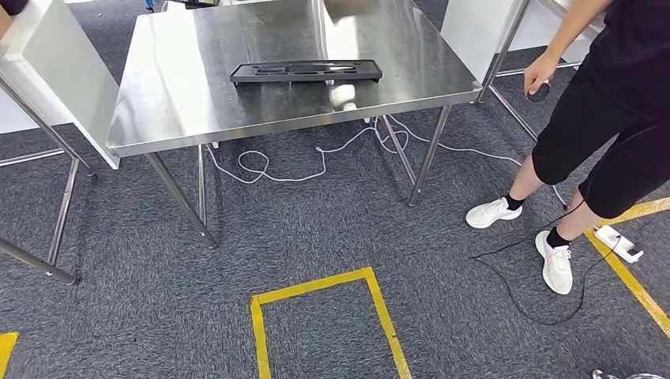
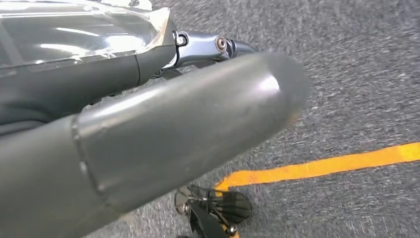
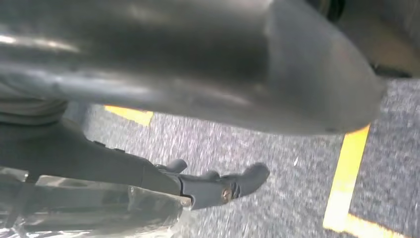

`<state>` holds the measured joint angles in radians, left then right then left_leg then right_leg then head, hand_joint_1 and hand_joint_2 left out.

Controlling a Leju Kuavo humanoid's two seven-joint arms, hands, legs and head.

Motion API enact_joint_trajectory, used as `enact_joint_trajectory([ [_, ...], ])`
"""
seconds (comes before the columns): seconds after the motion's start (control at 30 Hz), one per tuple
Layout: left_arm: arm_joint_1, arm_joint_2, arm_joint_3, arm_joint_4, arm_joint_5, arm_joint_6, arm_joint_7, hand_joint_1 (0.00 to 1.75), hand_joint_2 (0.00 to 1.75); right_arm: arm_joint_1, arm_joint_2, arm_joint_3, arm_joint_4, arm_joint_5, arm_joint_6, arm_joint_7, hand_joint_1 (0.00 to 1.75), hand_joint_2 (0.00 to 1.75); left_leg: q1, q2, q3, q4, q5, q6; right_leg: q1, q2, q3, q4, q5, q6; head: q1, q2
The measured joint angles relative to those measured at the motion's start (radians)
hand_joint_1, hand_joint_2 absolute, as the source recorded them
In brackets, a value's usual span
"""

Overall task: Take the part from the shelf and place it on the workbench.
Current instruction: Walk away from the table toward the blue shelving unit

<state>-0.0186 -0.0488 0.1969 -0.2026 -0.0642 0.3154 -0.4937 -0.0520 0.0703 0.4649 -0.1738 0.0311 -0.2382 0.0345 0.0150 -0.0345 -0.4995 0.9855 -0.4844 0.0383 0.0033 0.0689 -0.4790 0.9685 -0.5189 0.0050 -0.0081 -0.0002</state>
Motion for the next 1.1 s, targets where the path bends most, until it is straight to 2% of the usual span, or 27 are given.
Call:
enact_joint_trajectory([
  [0.07, -0.005, -0.003, -0.001, 0.0, -0.003, -0.001, -0.008, 0.0, 0.0, -0.002, -0.001, 0.0, 0.0, 0.001, 0.003, 0.001, 0.0, 0.0, 0.006, 0.024, 0.01, -0.035, 0.003, 0.008, 0.001, -0.025, -0.038, 0.059, -0.03, 0.003, 0.007, 0.0],
  [0.13, -0.005, -0.003, -0.003, 0.002, -0.007, -0.003, -0.012, 0.0, 0.0, -0.004, -0.001, 0.001, 0.001, 0.002, 0.004, 0.002, 0.0, 0.0, 0.006, 0.048, 0.008, -0.04, 0.006, 0.012, -0.008, -0.048, -0.108, 0.185, -0.077, 0.007, 0.013, 0.0],
  [0.17, -0.005, -0.003, -0.005, 0.003, -0.009, -0.005, -0.013, 0.0, 0.0, -0.004, -0.002, 0.001, 0.001, 0.001, 0.004, 0.002, 0.0, 0.0, 0.006, 0.062, 0.007, -0.04, 0.005, 0.011, -0.014, -0.052, -0.141, 0.243, -0.092, 0.013, 0.014, 0.0],
  [0.2, -0.005, -0.003, -0.008, 0.005, -0.012, -0.007, -0.014, 0.0, 0.0, -0.003, -0.003, 0.001, 0.001, 0.001, 0.004, 0.002, 0.0, 0.0, 0.007, 0.074, 0.008, -0.04, 0.004, 0.01, -0.02, -0.055, -0.159, 0.271, -0.092, 0.023, 0.014, 0.0],
  [0.23, -0.005, -0.004, -0.01, 0.006, -0.014, -0.009, -0.015, 0.0, 0.0, -0.001, -0.004, 0.001, 0.001, 0.001, 0.004, 0.002, 0.0, 0.0, 0.009, 0.086, 0.008, -0.039, 0.003, 0.007, -0.027, -0.06, -0.157, 0.261, -0.075, 0.036, 0.014, 0.0],
  [0.27, -0.006, -0.004, -0.012, 0.006, -0.016, -0.011, -0.016, 0.0, 0.0, 0.0, -0.006, 0.001, 0.001, 0.001, 0.004, 0.002, 0.0, 0.0, 0.013, 0.097, 0.01, -0.036, 0.0, 0.002, -0.033, -0.07, -0.135, 0.21, -0.045, 0.053, 0.014, 0.0],
  [0.3, -0.007, -0.004, -0.014, 0.006, -0.018, -0.012, -0.017, 0.0, 0.0, 0.001, -0.006, 0.001, 0.001, 0.0, 0.004, 0.002, 0.0, 0.0, 0.016, 0.107, 0.012, -0.03, -0.005, -0.005, -0.04, -0.089, -0.103, 0.137, -0.013, 0.068, 0.015, 0.0],
  [0.33, -0.007, -0.003, -0.016, 0.006, -0.019, -0.012, -0.017, 0.0, 0.0, 0.0, -0.005, 0.001, 0.001, 0.0, 0.004, 0.002, 0.0, 0.0, 0.017, 0.116, 0.012, -0.024, -0.011, -0.015, -0.041, -0.107, -0.075, 0.076, 0.013, 0.077, 0.017, 0.0],
  [0.37, -0.007, -0.002, -0.018, 0.006, -0.019, -0.013, -0.018, 0.0, 0.0, -0.001, -0.005, 0.001, 0.001, 0.0, 0.004, 0.002, 0.0, 0.0, 0.016, 0.124, 0.012, -0.017, -0.017, -0.025, -0.041, -0.119, -0.055, 0.035, 0.029, 0.075, 0.018, 0.0],
  [0.4, -0.008, 0.0, -0.018, 0.006, -0.02, -0.013, -0.018, 0.0, 0.0, -0.001, -0.004, 0.001, 0.001, -0.001, 0.004, 0.003, 0.0, 0.0, 0.014, 0.131, 0.013, -0.013, -0.02, -0.034, -0.038, -0.124, -0.051, 0.02, 0.033, 0.068, 0.018, 0.0],
  [0.47, -0.011, 0.0, -0.02, 0.007, -0.021, -0.015, -0.014, 0.0, 0.0, 0.001, -0.003, 0.001, 0.002, -0.002, 0.004, 0.007, 0.0, 0.0, 0.016, 0.143, 0.014, -0.01, -0.021, -0.045, -0.034, -0.104, -0.058, 0.027, 0.035, 0.047, 0.017, 0.0],
  [0.5, -0.013, -0.001, -0.021, 0.007, -0.022, -0.017, -0.011, 0.0, 0.0, 0.002, -0.002, 0.001, 0.003, -0.003, 0.004, 0.01, 0.0, 0.0, 0.021, 0.139, 0.013, -0.007, -0.026, -0.049, -0.035, -0.094, -0.061, 0.028, 0.036, 0.04, 0.017, 0.0],
  [0.57, -0.015, -0.001, -0.023, 0.007, -0.023, -0.02, -0.006, 0.0, 0.0, 0.004, 0.0, 0.0, 0.005, -0.003, 0.004, 0.016, 0.0, 0.0, 0.027, 0.102, -0.009, 0.046, -0.07, -0.053, -0.036, -0.075, -0.063, 0.027, 0.042, 0.024, 0.015, 0.0],
  [0.63, -0.015, 0.0, -0.023, 0.01, -0.024, -0.021, -0.003, 0.0, 0.0, 0.003, 0.001, 0.0, 0.006, -0.004, 0.004, 0.02, 0.0, 0.0, 0.025, 0.055, -0.067, 0.174, -0.143, -0.049, -0.03, -0.057, -0.068, 0.027, 0.047, 0.012, 0.014, 0.0],
  [0.67, -0.014, 0.0, -0.023, 0.012, -0.025, -0.021, -0.002, 0.0, 0.0, 0.004, 0.002, 0.0, 0.006, -0.004, 0.004, 0.02, 0.0, 0.0, 0.023, 0.046, -0.099, 0.24, -0.168, -0.045, -0.025, -0.046, -0.07, 0.027, 0.049, 0.007, 0.014, 0.0],
  [0.7, -0.013, 0.0, -0.023, 0.013, -0.025, -0.021, -0.001, 0.0, 0.0, 0.004, 0.003, 0.0, 0.006, -0.004, 0.004, 0.02, 0.0, 0.0, 0.021, 0.04, -0.121, 0.282, -0.176, -0.04, -0.02, -0.033, -0.072, 0.027, 0.051, 0.004, 0.014, 0.0],
  [0.73, -0.013, 0.0, -0.023, 0.015, -0.025, -0.021, 0.0, 0.0, 0.0, 0.005, 0.004, 0.0, 0.006, -0.004, 0.004, 0.02, 0.0, 0.0, 0.018, 0.037, -0.127, 0.289, -0.164, -0.034, -0.015, -0.019, -0.073, 0.027, 0.053, 0.001, 0.014, 0.0],
  [0.77, -0.013, 0.0, -0.023, 0.015, -0.026, -0.021, 0.0, 0.0, 0.0, 0.006, 0.004, 0.0, 0.006, -0.004, 0.004, 0.02, 0.0, 0.0, 0.016, 0.031, -0.114, 0.256, -0.134, -0.026, -0.012, -0.005, -0.073, 0.027, 0.054, 0.0, 0.014, 0.0],
  [0.8, -0.013, 0.001, -0.023, 0.015, -0.026, -0.021, 0.0, 0.0, 0.0, 0.006, 0.004, 0.0, 0.006, -0.004, 0.004, 0.02, 0.0, 0.0, 0.013, 0.016, -0.088, 0.196, -0.096, -0.016, -0.01, 0.008, -0.072, 0.027, 0.055, -0.002, 0.014, 0.0],
  [0.83, -0.013, 0.002, -0.023, 0.015, -0.027, -0.021, 0.0, 0.0, 0.0, 0.006, 0.005, 0.0, 0.006, -0.004, 0.004, 0.02, 0.0, 0.0, 0.011, -0.012, -0.059, 0.132, -0.065, -0.005, -0.006, 0.02, -0.073, 0.028, 0.057, -0.001, 0.015, 0.0],
  [0.87, -0.013, 0.003, -0.023, 0.016, -0.028, -0.021, 0.0, 0.0, 0.0, 0.005, 0.006, 0.0, 0.006, -0.004, 0.004, 0.021, 0.0, 0.0, 0.01, -0.036, -0.035, 0.077, -0.044, 0.001, -0.003, 0.032, -0.075, 0.029, 0.058, 0.0, 0.015, 0.0],
  [0.9, -0.012, 0.004, -0.023, 0.017, -0.029, -0.021, 0.003, 0.0, 0.0, 0.004, 0.008, 0.0, 0.006, -0.004, 0.004, 0.022, 0.0, 0.0, 0.008, -0.054, -0.021, 0.044, -0.035, 0.005, -0.002, 0.043, -0.079, 0.03, 0.061, 0.003, 0.015, 0.0],
  [0.93, -0.013, 0.005, -0.023, 0.017, -0.03, -0.022, 0.008, 0.0, 0.0, 0.003, 0.009, 0.0, 0.006, -0.004, 0.005, 0.025, 0.0, 0.0, 0.005, -0.058, -0.016, 0.03, -0.034, 0.006, -0.002, 0.054, -0.084, 0.03, 0.065, 0.009, 0.015, 0.0],
  [0.97, -0.014, 0.004, -0.024, 0.018, -0.032, -0.022, 0.016, 0.0, 0.0, 0.004, 0.009, 0.001, 0.007, -0.003, 0.006, 0.03, 0.0, 0.0, 0.002, -0.046, -0.014, 0.024, -0.031, 0.005, -0.003, 0.067, -0.092, 0.029, 0.07, 0.016, 0.015, 0.0],
  [1.0, -0.015, 0.003, -0.024, 0.018, -0.033, -0.024, 0.025, 0.0, 0.0, 0.004, 0.009, 0.001, 0.008, -0.002, 0.008, 0.036, 0.0, 0.0, 0.002, -0.032, -0.014, 0.019, -0.026, 0.007, -0.005, 0.066, -0.099, 0.032, 0.071, 0.021, 0.014, 0.0],
  [1.03, -0.017, 0.001, -0.024, 0.018, -0.036, -0.027, 0.033, 0.0, 0.0, 0.004, 0.008, 0.001, 0.008, 0.0, 0.009, 0.042, 0.0, 0.0, 0.002, -0.019, -0.014, 0.013, -0.02, 0.01, -0.004, 0.05, -0.109, 0.042, 0.066, 0.025, 0.015, 0.0],
  [1.1, -0.017, -0.003, -0.028, 0.018, -0.045, -0.034, 0.041, 0.0, 0.0, 0.001, 0.007, 0.006, 0.01, 0.008, 0.012, 0.051, 0.0, 0.0, 0.004, 0.012, -0.015, 0.004, -0.011, 0.015, -0.004, -0.009, -0.149, 0.118, 0.023, 0.023, 0.021, 0.0],
])
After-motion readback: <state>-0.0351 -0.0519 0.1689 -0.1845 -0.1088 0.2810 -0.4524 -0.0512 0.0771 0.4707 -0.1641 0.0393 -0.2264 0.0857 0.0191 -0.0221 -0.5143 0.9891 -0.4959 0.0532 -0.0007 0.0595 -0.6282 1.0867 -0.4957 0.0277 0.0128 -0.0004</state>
